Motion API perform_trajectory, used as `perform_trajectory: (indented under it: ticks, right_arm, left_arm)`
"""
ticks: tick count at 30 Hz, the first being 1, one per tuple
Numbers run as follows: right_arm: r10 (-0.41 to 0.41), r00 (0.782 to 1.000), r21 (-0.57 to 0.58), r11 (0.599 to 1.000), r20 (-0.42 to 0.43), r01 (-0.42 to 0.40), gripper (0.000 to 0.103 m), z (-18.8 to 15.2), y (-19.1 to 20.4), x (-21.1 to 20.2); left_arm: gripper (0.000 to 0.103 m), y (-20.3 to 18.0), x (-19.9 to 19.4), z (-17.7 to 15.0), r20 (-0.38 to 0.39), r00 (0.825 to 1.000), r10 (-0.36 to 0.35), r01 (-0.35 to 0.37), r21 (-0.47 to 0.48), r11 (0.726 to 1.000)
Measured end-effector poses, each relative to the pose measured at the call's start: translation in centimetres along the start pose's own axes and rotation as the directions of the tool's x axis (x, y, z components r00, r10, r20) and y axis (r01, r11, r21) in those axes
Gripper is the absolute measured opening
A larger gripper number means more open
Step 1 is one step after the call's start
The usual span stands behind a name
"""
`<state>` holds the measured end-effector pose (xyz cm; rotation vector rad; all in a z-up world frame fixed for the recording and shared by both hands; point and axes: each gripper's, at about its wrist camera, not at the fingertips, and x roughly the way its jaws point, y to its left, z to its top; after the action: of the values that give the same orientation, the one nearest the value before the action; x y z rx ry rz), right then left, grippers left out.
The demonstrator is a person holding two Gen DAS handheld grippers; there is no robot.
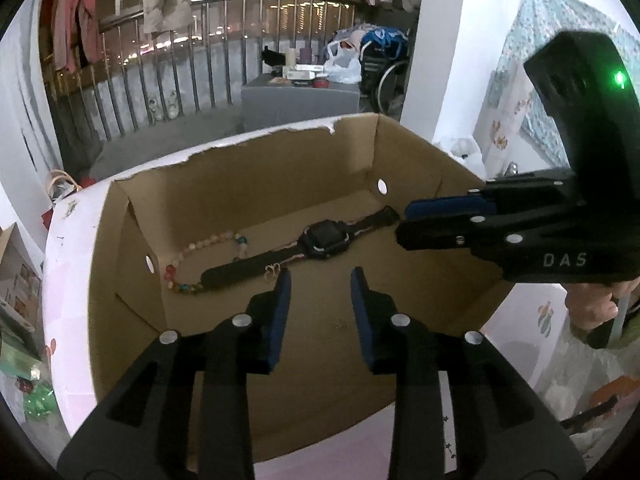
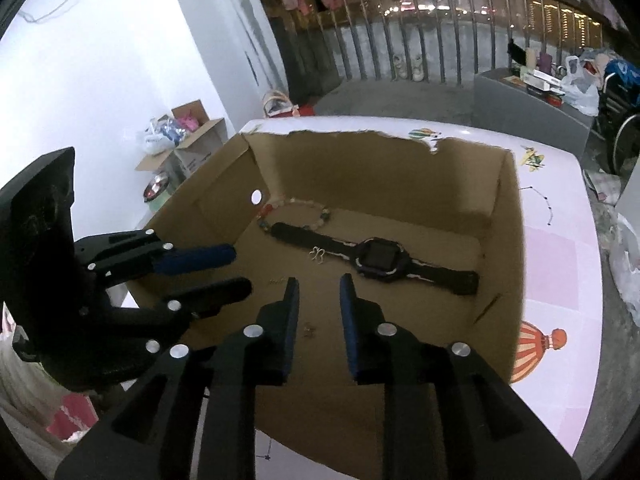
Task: Organize jewelry
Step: 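Withdraw both grippers from the box back over the table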
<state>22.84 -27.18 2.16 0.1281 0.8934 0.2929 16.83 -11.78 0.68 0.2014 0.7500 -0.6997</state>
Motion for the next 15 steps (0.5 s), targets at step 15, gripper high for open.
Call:
perform_trajectory:
  ticks: [15]
  right_arm:
    - [-0.013, 0.989, 0.017, 1.000, 0.144, 0.011, 0.028, -3.0, 0.9, -6.2]
  left_arm:
    - [0.030, -0.7, -6.6, -1.6, 0.119, 0.993, 0.024, -0.022, -0.023, 1.000]
